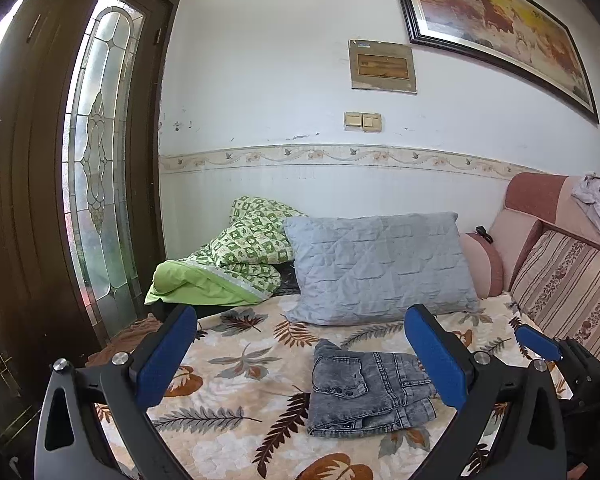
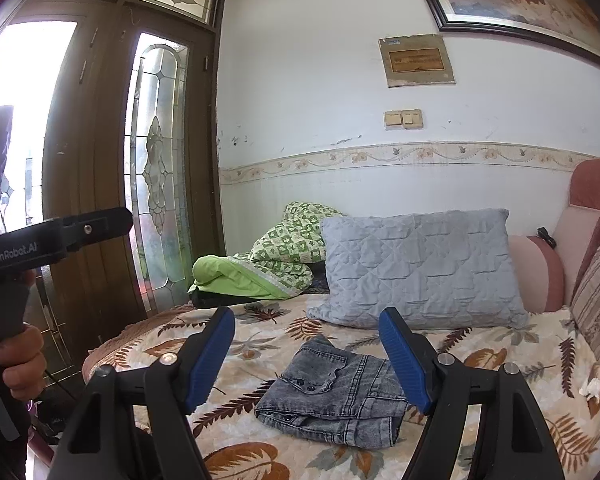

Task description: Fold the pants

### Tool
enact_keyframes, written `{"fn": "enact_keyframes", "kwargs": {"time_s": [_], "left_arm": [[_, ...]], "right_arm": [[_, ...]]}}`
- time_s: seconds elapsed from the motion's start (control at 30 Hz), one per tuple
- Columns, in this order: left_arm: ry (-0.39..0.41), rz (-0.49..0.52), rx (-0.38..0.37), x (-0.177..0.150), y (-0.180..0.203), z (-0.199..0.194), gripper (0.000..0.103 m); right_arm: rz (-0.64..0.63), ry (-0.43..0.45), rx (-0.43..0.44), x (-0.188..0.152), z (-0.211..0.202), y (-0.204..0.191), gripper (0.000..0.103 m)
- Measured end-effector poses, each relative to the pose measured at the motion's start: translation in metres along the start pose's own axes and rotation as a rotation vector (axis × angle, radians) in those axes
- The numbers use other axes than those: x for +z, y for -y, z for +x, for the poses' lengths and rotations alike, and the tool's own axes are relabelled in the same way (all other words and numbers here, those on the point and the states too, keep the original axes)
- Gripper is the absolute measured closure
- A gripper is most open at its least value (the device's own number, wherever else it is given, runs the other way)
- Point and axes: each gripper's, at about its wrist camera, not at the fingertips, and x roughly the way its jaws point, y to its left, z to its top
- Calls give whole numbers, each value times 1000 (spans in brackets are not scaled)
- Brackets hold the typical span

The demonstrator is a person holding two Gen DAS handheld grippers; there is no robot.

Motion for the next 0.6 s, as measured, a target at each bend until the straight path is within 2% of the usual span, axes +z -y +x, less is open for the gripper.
{"fn": "enact_keyframes", "kwargs": {"time_s": [0.2,0.6], "left_arm": [[9,-10,18,4,-8,-7,0],[30,-30,39,12,-22,-20,0]], "right_arm": [[-4,-13,-21,6,-1,-6,26],[-40,8,4,20,-7,-28,26]]}}
